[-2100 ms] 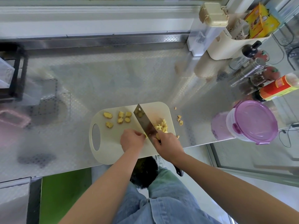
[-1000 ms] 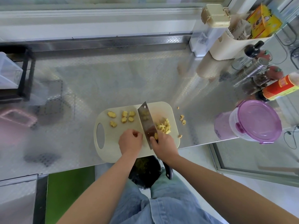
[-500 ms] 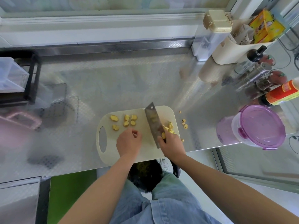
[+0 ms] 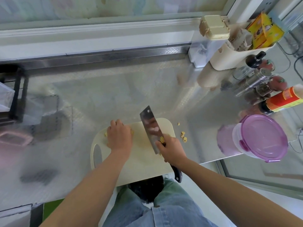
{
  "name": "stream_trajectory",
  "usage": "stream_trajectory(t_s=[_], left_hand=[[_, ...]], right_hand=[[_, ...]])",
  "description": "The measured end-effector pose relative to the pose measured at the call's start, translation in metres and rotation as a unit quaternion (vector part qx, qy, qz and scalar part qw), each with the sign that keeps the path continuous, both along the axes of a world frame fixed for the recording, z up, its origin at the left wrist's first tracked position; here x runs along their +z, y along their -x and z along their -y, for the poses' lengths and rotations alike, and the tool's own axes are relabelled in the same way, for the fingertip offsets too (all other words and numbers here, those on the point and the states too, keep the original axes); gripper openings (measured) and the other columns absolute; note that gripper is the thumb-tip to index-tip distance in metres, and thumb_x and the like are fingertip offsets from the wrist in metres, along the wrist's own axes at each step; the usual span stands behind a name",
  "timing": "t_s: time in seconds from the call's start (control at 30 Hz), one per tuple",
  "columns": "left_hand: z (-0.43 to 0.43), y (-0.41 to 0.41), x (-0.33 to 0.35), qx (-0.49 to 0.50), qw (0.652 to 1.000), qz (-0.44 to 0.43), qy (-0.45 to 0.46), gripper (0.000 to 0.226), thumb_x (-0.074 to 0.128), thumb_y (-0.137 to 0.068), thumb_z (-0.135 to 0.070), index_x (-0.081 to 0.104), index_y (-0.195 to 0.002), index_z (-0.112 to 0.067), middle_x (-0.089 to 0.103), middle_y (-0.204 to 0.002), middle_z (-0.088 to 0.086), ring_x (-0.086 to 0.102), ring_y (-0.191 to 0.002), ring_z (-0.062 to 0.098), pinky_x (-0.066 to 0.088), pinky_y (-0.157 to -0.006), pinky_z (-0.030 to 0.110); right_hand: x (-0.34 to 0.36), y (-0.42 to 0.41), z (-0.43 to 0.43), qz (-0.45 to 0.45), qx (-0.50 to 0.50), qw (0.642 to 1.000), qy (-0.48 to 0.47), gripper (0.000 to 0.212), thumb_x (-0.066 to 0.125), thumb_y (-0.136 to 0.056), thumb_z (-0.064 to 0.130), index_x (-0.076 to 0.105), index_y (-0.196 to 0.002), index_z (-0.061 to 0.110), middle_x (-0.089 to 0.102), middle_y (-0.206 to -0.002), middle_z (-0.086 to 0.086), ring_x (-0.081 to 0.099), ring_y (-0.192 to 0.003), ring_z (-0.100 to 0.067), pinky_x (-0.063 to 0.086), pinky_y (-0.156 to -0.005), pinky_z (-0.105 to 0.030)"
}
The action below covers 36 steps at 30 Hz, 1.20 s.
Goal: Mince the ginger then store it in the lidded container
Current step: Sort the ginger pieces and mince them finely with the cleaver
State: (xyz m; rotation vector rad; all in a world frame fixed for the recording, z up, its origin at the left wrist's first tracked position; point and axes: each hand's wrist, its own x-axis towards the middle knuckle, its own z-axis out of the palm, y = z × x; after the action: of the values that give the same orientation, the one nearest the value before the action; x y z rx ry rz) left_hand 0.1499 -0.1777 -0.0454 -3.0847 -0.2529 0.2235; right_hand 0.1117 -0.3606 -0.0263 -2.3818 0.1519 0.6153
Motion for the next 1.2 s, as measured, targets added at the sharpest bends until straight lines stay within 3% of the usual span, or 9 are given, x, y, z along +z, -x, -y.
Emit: stream_trajectory(t_s=[0.2,0.3,0.43,0.57,0.7,0.8,0.87,1.0,1.2], left_hand=[[-0.002,-0.01,-0.001,-0.015,1.0,-0.016,0.008,0.01,0.064,-0.085,-0.026,0.073,-0.09,-0.024,0.06,-0.092,-0.001,0.046,-0.096,0.022,0.039,-0.074,0.029],[-0.005,-0.012,0.001,0.008,0.995,-0.013,0.1,0.008,0.066,-0.083,-0.026,0.073,-0.086,-0.023,0.062,-0.089,0.002,0.047,-0.094,0.024,0.04,-0.073,0.031],[0.006,-0.009,0.014,0.09,0.941,0.002,0.326,0.007,0.074,-0.076,-0.023,0.071,-0.078,-0.017,0.069,-0.078,0.0,0.062,-0.081,0.023,0.04,-0.063,0.028],[0.03,0.007,0.019,0.212,0.888,-0.072,0.401,0.016,0.081,-0.073,-0.034,0.072,-0.081,-0.022,0.068,-0.077,-0.007,0.064,-0.078,0.014,0.041,-0.065,0.023],[0.042,0.035,0.002,0.279,0.854,-0.121,0.421,0.02,0.08,-0.071,-0.04,0.068,-0.072,-0.024,0.072,-0.079,-0.004,0.068,-0.079,0.017,0.046,-0.067,0.025],[0.043,0.056,-0.006,0.296,0.852,-0.115,0.415,0.021,0.077,-0.072,-0.042,0.071,-0.072,-0.021,0.071,-0.074,-0.004,0.067,-0.076,0.018,0.047,-0.063,0.025],[0.044,0.064,-0.006,0.297,0.854,-0.115,0.411,0.025,0.073,-0.075,-0.042,0.071,-0.067,-0.018,0.069,-0.067,-0.003,0.067,-0.072,0.02,0.045,-0.059,0.025],[0.045,0.066,0.001,0.291,0.869,-0.102,0.386,0.015,0.068,-0.08,-0.035,0.072,-0.075,-0.021,0.07,-0.074,0.0,0.065,-0.077,0.022,0.037,-0.06,0.023],[0.044,0.066,-0.006,0.309,0.85,-0.116,0.41,0.013,0.073,-0.079,-0.035,0.076,-0.081,-0.023,0.073,-0.08,-0.001,0.067,-0.081,0.021,0.041,-0.063,0.023]], right_hand=[[-0.002,-0.006,0.001,0.002,-0.004,1.0,-0.005,0.027,0.047,-0.094,0.029,0.056,-0.095,0.003,0.058,-0.066,-0.019,0.06,-0.057,-0.036,0.052,-0.054,-0.048],[-0.001,-0.006,0.001,0.003,-0.006,1.0,-0.009,0.027,0.048,-0.094,0.029,0.054,-0.09,0.003,0.058,-0.068,-0.02,0.061,-0.059,-0.037,0.052,-0.054,-0.047],[0.002,-0.004,0.004,0.009,-0.011,1.0,-0.008,0.021,0.049,-0.095,0.029,0.054,-0.092,0.009,0.06,-0.068,-0.017,0.061,-0.059,-0.034,0.053,-0.054,-0.045],[0.004,0.001,0.006,0.032,-0.004,0.999,0.013,0.028,0.049,-0.094,0.03,0.04,-0.071,0.017,0.057,-0.063,-0.015,0.061,-0.055,-0.034,0.049,-0.05,-0.04],[0.004,0.015,0.01,0.034,0.035,0.998,0.033,0.022,0.047,-0.094,0.031,0.04,-0.075,0.021,0.051,-0.06,-0.006,0.055,-0.051,-0.025,0.046,-0.046,-0.032],[0.002,0.029,0.014,0.04,0.074,0.994,0.064,0.03,0.047,-0.095,0.03,0.032,-0.069,0.026,0.037,-0.056,0.003,0.038,-0.051,-0.018,0.025,-0.045,-0.027],[0.002,0.036,0.015,0.043,0.087,0.992,0.079,0.029,0.046,-0.095,0.029,0.031,-0.071,0.024,0.035,-0.057,0.004,0.035,-0.052,-0.018,0.02,-0.045,-0.026],[0.0,0.041,0.016,0.05,0.098,0.99,0.089,0.021,0.044,-0.096,0.03,0.038,-0.08,0.02,0.037,-0.058,0.003,0.041,-0.056,-0.022,0.023,-0.046,-0.027],[0.0,0.049,0.007,0.054,0.121,0.985,0.112,0.017,0.041,-0.097,0.03,0.038,-0.083,0.02,0.044,-0.066,-0.001,0.045,-0.064,-0.024,0.033,-0.056,-0.028]])
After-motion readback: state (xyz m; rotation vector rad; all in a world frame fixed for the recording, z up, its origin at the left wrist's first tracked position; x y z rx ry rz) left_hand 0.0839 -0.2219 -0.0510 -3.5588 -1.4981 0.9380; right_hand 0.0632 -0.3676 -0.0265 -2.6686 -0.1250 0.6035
